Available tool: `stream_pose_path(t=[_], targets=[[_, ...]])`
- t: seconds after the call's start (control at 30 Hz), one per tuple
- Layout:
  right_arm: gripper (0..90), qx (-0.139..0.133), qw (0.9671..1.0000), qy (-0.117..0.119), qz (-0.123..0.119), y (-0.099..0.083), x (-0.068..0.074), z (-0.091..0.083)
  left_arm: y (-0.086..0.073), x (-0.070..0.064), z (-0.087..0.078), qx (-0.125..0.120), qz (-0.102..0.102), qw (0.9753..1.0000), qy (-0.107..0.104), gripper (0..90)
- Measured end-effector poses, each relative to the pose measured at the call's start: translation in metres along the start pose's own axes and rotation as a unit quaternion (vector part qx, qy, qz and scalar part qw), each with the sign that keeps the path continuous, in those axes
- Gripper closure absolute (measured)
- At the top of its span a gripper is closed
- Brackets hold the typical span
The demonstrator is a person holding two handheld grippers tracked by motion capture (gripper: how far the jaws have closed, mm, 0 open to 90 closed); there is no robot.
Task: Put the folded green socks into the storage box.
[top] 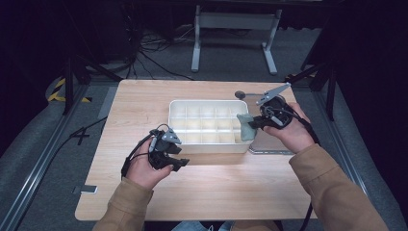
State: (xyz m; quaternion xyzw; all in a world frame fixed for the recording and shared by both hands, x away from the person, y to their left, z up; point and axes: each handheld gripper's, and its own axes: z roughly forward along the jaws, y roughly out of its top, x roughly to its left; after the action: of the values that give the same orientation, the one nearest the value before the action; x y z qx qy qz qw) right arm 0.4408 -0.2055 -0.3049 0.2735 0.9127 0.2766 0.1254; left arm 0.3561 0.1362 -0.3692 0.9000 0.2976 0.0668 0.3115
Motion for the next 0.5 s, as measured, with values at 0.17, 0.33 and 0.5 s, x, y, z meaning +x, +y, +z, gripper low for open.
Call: stream_pose_path(t=[0.17,0.33,0.5], targets=[[79.7,0.007,0.9999,-0.006,-0.011,0.008,-0.005,0.010,-0.003,0.002,-0.003,-0.002,-0.006,1.0000,0.005,49.6],[79.7,0.017,0.9996,-0.011,-0.020,0.013,-0.010,0.017,-0.006,0.002,-0.005,-0.005,-0.013,0.9999,0.005,49.5],[79.7,0.039,0.9985,-0.018,-0.034,0.015,-0.011,0.031,-0.009,0.004,-0.008,-0.009,-0.016,0.9998,0.008,49.5]])
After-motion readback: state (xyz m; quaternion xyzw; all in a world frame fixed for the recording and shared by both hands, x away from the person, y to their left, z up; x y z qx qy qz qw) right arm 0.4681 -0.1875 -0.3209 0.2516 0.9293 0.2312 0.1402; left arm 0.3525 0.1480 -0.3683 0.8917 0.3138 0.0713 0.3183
